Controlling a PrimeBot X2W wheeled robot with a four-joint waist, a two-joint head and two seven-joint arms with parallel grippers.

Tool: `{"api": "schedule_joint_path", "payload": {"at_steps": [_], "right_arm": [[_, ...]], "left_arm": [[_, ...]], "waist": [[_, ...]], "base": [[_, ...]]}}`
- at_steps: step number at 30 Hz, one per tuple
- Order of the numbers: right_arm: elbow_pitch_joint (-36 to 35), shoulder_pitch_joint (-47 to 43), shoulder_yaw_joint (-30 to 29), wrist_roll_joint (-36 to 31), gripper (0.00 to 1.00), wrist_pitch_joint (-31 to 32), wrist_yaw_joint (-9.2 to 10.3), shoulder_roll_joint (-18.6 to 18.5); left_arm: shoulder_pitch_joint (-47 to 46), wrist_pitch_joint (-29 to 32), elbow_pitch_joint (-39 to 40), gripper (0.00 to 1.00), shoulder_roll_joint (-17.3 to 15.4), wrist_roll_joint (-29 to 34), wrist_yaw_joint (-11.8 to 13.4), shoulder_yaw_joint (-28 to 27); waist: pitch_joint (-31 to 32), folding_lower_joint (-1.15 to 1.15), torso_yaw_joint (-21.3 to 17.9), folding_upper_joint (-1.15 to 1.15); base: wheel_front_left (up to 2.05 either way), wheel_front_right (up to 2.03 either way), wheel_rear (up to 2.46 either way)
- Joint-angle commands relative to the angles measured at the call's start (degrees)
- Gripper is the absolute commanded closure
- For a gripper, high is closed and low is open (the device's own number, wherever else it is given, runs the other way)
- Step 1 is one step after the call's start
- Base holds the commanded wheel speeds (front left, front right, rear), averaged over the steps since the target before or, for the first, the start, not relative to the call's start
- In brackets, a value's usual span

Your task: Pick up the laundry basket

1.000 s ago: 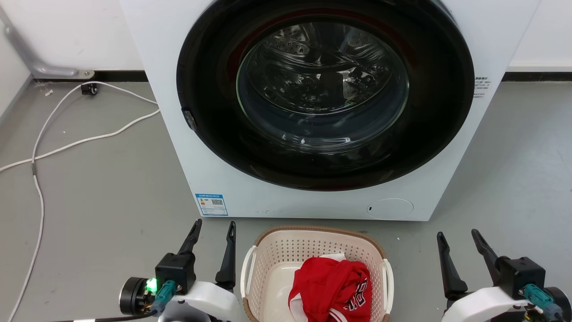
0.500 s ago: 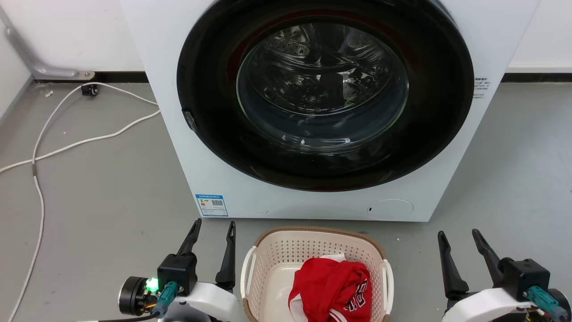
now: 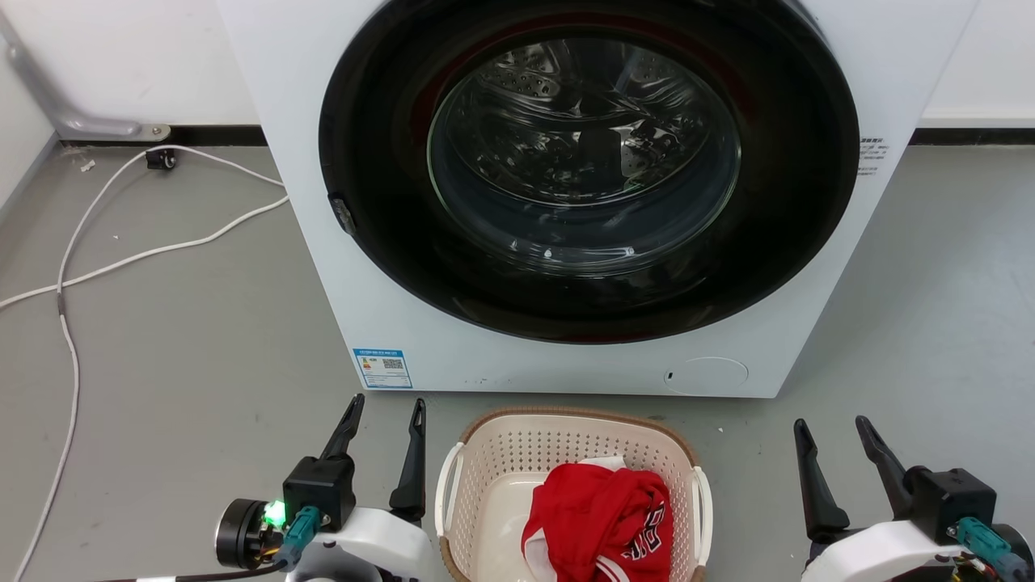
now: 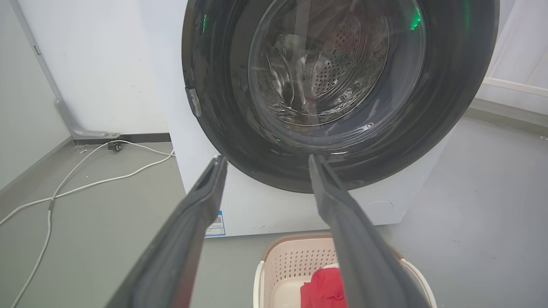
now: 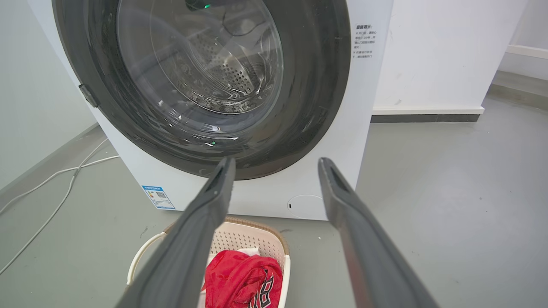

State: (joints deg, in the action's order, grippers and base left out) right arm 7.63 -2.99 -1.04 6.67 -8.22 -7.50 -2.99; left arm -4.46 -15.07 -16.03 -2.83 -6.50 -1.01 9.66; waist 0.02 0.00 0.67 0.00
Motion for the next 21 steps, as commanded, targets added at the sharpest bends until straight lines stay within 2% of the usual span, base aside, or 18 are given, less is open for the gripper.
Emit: {"api": "schedule_joint_path", "payload": {"at_steps": [1,5,11,21], "right_arm": [[0.1,-0.1,0.0,-0.6,0.0,0.2,0.02,0.2],[0.3,0.6,-0.2,-1.2,0.0,0.6,0.02,0.2],[2.7,3.9,-1.6,-0.6,0.0,1.4,0.02,0.1],[14.4,14.3,-0.4,3.1,0.0,2.1,0.03,-2.6]], "left_arm": [[-0.6,-0.2,-0.1,0.0,-0.1,-0.3,0.0,0.0],[-1.5,-0.2,0.1,0.0,-0.1,-0.2,0.3,0.1],[-5.6,-0.2,-2.7,0.0,-0.1,-0.1,-0.1,0.4],[-17.7,-0.2,-14.6,0.0,-0.1,-1.7,-2.0,0.0]], "waist": [[-0.1,0.0,0.0,0.0],[-1.5,0.0,0.0,0.0],[-7.5,0.0,-0.2,0.0],[-21.1,0.0,-0.8,0.0]], "base": [[0.0,0.0,0.0],[0.0,0.0,0.0],[0.0,0.0,0.0],[0.0,0.0,0.0]]}}
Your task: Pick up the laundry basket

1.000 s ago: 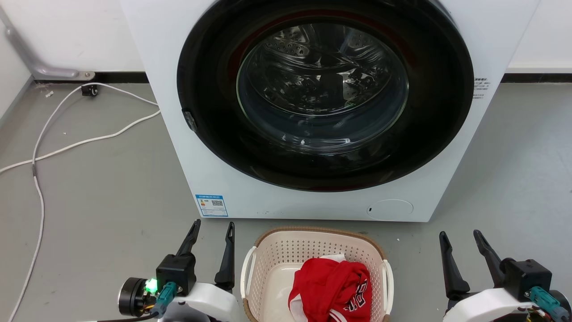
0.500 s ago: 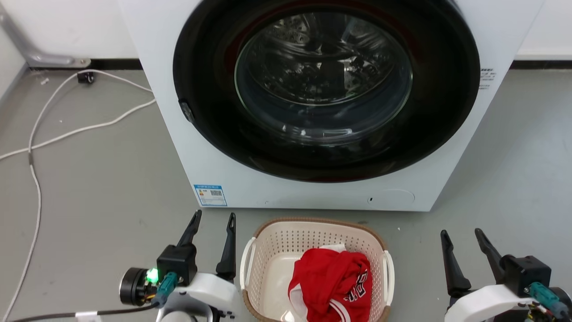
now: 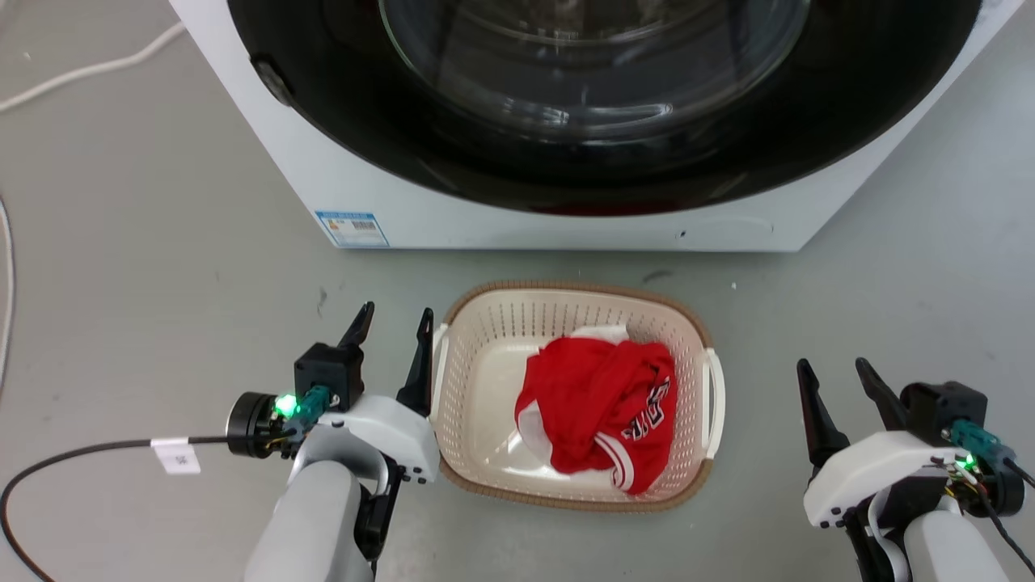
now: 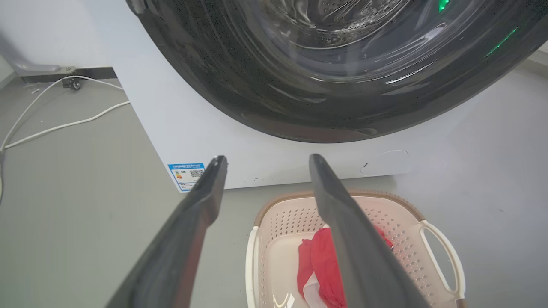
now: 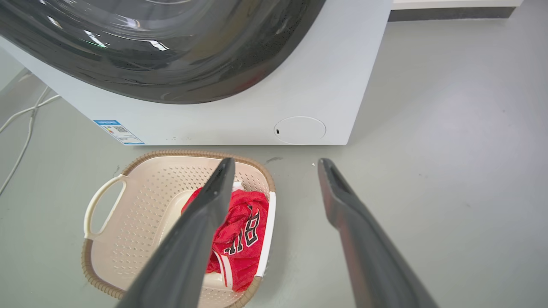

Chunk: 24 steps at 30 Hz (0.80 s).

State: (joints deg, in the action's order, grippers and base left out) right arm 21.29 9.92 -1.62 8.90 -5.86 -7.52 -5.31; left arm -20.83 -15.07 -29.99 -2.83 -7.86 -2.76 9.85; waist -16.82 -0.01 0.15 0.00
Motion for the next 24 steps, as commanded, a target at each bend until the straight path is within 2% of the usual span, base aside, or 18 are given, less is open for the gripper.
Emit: {"api": "schedule_joint_path", "payload": {"at_steps": [1,13,19,24], "right_arm": [[2.0,2.3,0.7,1.1,0.0,-0.4,0.04,-0.7],[17.7,14.9,7.5,6.5,0.0,-1.7,0.05,-2.7],[25.7,21.7,12.2,9.8,0.0,-0.9,0.05,-2.8],[32.0,26.7,15.9,13.5,0.0,1.6,0.05,-2.3]], "left_arm": [[-2.2,-0.2,-2.2,0.0,-0.1,-0.5,-0.5,-0.2],[-15.0,0.0,-20.3,0.0,-1.0,-3.9,-4.3,0.9],[-21.8,2.3,-29.1,0.0,-1.8,-6.6,-4.7,2.5],[-26.3,5.8,-33.4,0.0,-2.4,-10.7,-4.7,5.5]], "waist": [[-5.2,0.01,-0.3,0.0],[-16.3,0.01,-0.9,0.0],[-21.0,0.01,-1.5,0.0],[-24.0,0.01,-1.7,0.0]], "base": [[0.0,0.0,0.0],[0.0,0.0,0.0],[0.0,0.0,0.0],[0.0,0.0,0.0]]}}
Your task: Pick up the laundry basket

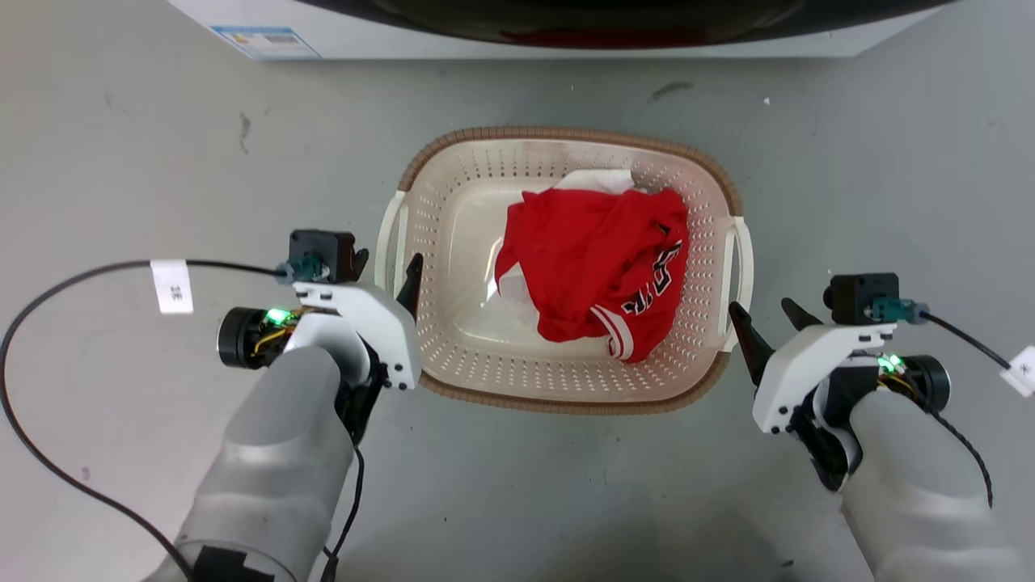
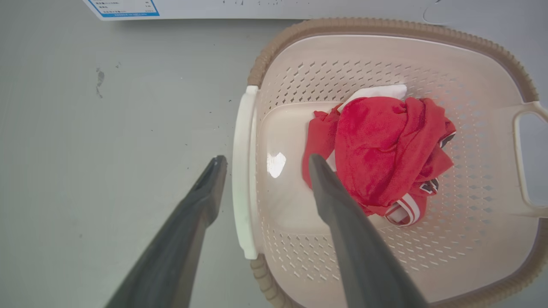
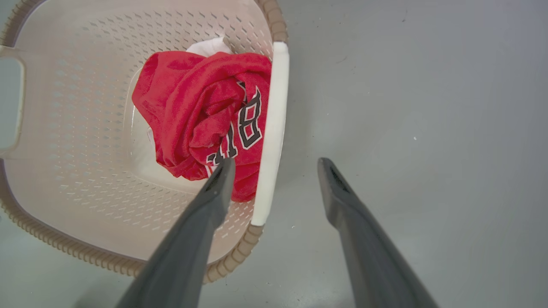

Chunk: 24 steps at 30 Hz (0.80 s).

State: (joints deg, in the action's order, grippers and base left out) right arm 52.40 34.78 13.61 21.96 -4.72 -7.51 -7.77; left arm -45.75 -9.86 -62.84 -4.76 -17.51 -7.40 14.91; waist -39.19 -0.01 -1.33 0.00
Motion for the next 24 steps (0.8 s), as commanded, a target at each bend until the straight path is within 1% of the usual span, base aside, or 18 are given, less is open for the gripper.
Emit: {"api": "schedule_joint_path", "payload": {"at_steps": [1,5,9,13,21,23,24], "right_arm": [[2.0,2.7,1.3,1.4,0.0,1.0,0.04,0.3],[5.2,6.3,4.3,3.8,0.0,2.5,0.04,0.5],[7.6,9.5,7.2,6.2,0.0,3.7,0.04,1.1],[9.4,12.2,10.2,8.5,0.0,5.7,0.04,1.5],[11.6,17.1,14.6,12.6,0.0,7.5,0.04,1.6],[11.9,17.6,15.0,12.9,0.0,7.7,0.04,1.7],[12.5,18.2,15.6,14.0,0.54,8.1,0.04,1.8]], "left_arm": [[-2.1,1.7,-1.2,0.0,-0.8,-2.0,-0.1,1.0],[-4.8,5.4,-2.1,0.0,-1.7,-5.6,-0.1,4.0],[-6.4,7.7,-2.1,0.0,-2.9,-8.5,-0.1,7.2],[-8.2,8.8,-1.9,0.0,-4.1,-10.9,-0.1,10.0],[-11.9,10.2,-3.6,0.0,-5.9,-14.1,-0.1,13.5],[-12.2,10.6,-4.0,0.0,-6.0,-14.7,-0.1,13.6],[-12.7,12.6,-4.6,0.1,-5.4,-16.0,-0.1,14.1]], "waist": [[-2.2,0.01,-0.2,0.0],[-4.4,0.01,-0.4,0.0],[-6.3,0.01,-0.9,0.0],[-8.0,0.01,-1.1,0.0],[-10.7,0.01,-1.8,0.0],[-10.9,0.01,-1.9,0.0],[-11.1,0.01,-2.0,0.0]], "base": [[0.0,0.0,0.0],[0.0,0.0,0.0],[0.0,0.0,0.0],[0.0,0.0,0.0],[0.0,0.0,0.0],[0.0,0.0,0.0],[0.0,0.0,0.0]]}}
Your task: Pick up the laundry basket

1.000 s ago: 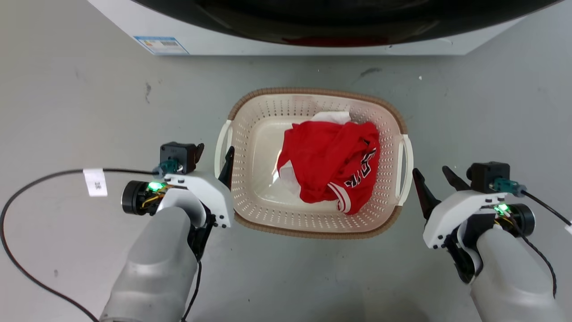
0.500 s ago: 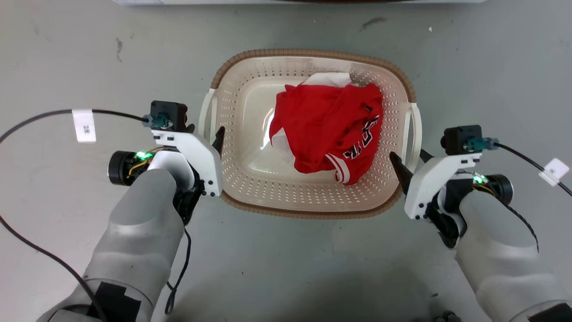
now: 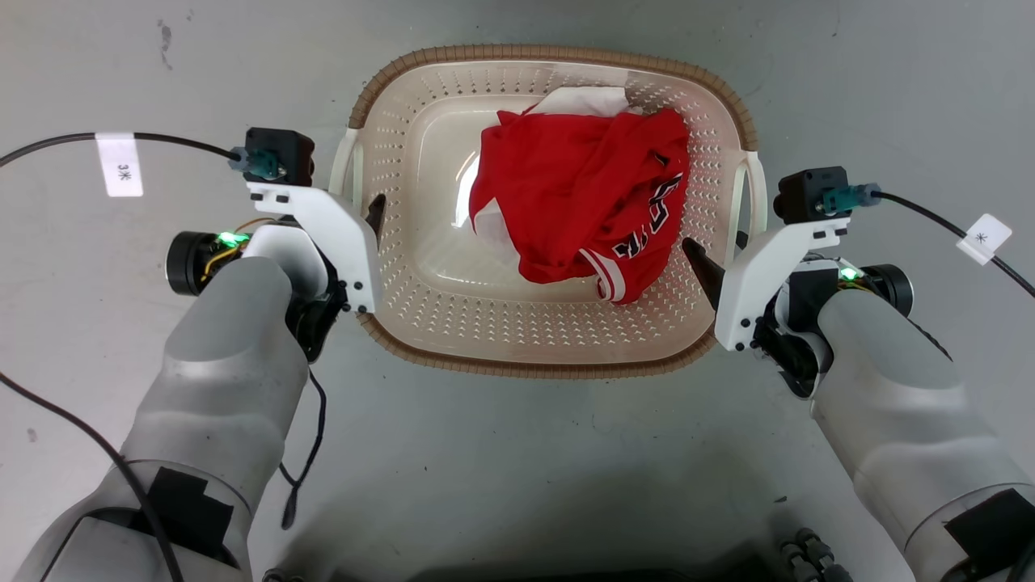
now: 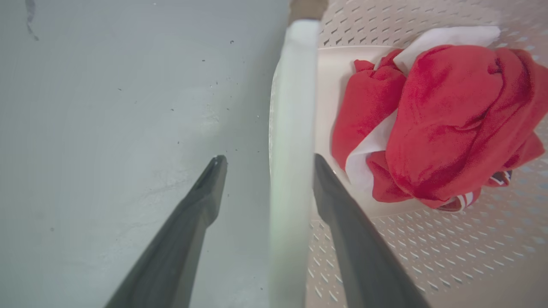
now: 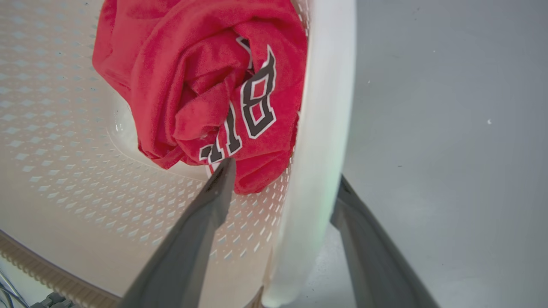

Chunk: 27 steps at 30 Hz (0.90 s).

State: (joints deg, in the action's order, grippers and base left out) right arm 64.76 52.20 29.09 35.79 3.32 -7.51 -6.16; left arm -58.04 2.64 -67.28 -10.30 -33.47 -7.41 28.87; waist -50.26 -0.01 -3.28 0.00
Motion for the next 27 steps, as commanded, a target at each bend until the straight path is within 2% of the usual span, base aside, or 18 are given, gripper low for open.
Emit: {"api": "schedule_joint_path", "payload": {"at_steps": [1,2,13,20,27], "right_arm": [[0.4,1.1,0.4,0.7,0.7,0.2,0.04,0.2],[0.6,1.4,0.8,1.2,1.0,0.3,0.04,0.3],[0.3,0.0,5.7,5.9,1.0,1.9,-0.21,-0.1],[-0.3,-2.1,9.5,9.1,1.0,4.4,-0.28,-1.2],[0.0,-4.5,12.6,12.6,1.0,8.5,-0.31,-1.4]], "left_arm": [[-0.8,0.7,-0.1,0.56,0.2,-0.5,-0.1,0.5],[-1.2,1.3,0.0,1.0,0.2,-1.1,-0.1,1.0],[1.4,5.8,1.6,1.0,1.1,-7.4,0.0,5.3],[5.2,10.7,2.1,1.0,2.4,-13.3,-0.2,7.7],[9.6,14.6,1.6,1.0,2.6,-18.0,-0.3,9.5]], "waist": [[-0.1,0.01,0.0,0.0],[-0.2,0.01,0.0,0.0],[2.1,0.01,0.5,0.0],[8.6,0.01,1.5,0.0],[18.0,0.01,1.5,0.0]], "base": [[0.0,0.0,0.0],[0.0,0.0,0.0],[0.0,0.0,0.0],[0.0,0.0,0.0],[0.0,0.0,0.0]]}}
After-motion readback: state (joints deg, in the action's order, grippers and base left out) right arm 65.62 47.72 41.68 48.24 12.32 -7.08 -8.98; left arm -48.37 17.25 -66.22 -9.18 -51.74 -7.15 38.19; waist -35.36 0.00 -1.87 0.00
